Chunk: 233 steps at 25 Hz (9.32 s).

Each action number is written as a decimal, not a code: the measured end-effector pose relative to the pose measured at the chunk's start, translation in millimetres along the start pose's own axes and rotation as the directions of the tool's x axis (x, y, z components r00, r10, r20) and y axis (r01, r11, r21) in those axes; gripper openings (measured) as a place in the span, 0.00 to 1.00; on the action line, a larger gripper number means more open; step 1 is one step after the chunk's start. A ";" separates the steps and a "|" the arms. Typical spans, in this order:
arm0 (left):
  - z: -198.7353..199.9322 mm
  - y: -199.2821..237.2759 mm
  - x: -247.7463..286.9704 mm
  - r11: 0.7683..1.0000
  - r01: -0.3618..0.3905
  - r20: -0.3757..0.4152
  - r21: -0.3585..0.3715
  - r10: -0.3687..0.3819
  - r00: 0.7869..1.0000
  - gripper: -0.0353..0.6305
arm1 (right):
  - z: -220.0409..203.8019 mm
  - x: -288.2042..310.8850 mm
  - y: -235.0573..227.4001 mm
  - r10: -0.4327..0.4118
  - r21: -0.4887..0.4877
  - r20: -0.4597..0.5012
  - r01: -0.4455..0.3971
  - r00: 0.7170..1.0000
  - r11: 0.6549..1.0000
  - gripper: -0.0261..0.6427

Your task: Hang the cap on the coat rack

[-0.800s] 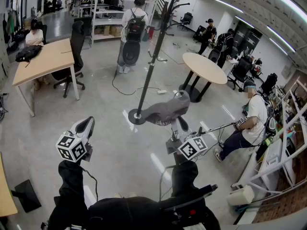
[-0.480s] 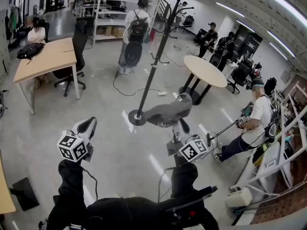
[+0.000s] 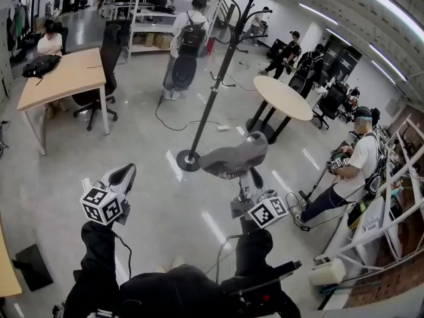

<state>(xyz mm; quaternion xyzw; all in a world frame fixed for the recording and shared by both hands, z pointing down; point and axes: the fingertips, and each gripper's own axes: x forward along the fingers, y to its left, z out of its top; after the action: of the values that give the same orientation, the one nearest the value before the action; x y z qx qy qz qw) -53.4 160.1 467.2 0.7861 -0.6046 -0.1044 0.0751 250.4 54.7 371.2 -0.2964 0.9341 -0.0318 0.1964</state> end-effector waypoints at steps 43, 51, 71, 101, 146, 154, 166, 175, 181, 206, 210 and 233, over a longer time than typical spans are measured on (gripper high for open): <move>8.3 134.8 259.0 1.000 0.000 -0.021 0.000 0.000 1.000 0.05 | -62.2 220.9 -154.7 0.130 -0.019 0.017 -0.130 0.991 0.991 0.07; 15.0 173.7 311.0 0.999 0.053 -0.018 -0.003 -0.053 0.998 0.05 | -72.9 265.3 -177.5 0.094 -0.054 0.025 -0.093 0.995 0.994 0.07; 48.0 271.2 423.6 0.990 0.142 -0.066 -0.013 -0.143 0.988 0.05 | -43.9 404.1 -223.3 0.047 -0.112 0.100 -0.036 0.994 0.993 0.07; 55.4 357.1 460.4 0.986 0.161 -0.063 -0.034 -0.163 0.985 0.05 | 40.8 538.3 -261.5 0.048 -0.162 0.264 -0.005 0.963 0.987 0.07; 46.7 413.7 491.2 0.990 0.131 -0.117 -0.058 -0.137 0.984 0.05 | -9.3 573.2 -369.6 -0.181 -0.013 0.251 0.190 0.951 0.982 0.07; 44.6 419.8 489.0 0.992 0.114 -0.120 -0.060 -0.120 0.985 0.05 | -22.1 570.0 -388.9 -0.232 -0.022 0.225 0.243 0.946 0.970 0.07; 37.6 424.3 495.0 0.992 0.112 -0.133 -0.065 -0.119 0.984 0.05 | -45.9 561.2 -423.7 -0.308 0.008 0.192 0.313 0.932 0.950 0.07; 24.7 421.8 497.0 0.991 0.109 -0.152 -0.077 -0.119 0.981 0.05 | -66.8 553.5 -451.3 -0.353 0.023 0.154 0.354 0.923 0.935 0.07; 20.4 421.2 499.7 0.991 0.109 -0.163 -0.080 -0.121 0.979 0.05 | -77.9 549.3 -464.8 -0.379 0.031 0.136 0.378 0.915 0.925 0.07; 19.1 405.2 491.6 0.991 0.110 -0.174 -0.078 -0.122 0.977 0.05 | -113.1 523.5 -490.5 -0.452 0.033 0.046 0.451 0.891 0.892 0.07; 19.3 399.0 491.8 0.991 0.110 -0.171 -0.076 -0.122 0.978 0.05 | -111.9 518.5 -493.7 -0.462 0.015 0.038 0.461 0.886 0.887 0.08; 6.2 360.7 476.3 0.983 0.160 -0.186 -0.094 -0.175 0.967 0.05 | -134.2 457.0 -461.5 -0.506 -0.088 -0.050 0.501 0.861 0.861 0.26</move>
<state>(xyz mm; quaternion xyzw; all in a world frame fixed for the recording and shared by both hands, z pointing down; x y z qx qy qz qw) -274.5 -392.9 514.4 0.8371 -0.5215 -0.0571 0.1549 106.9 -591.2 416.9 -0.5358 0.8311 -0.0589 0.1370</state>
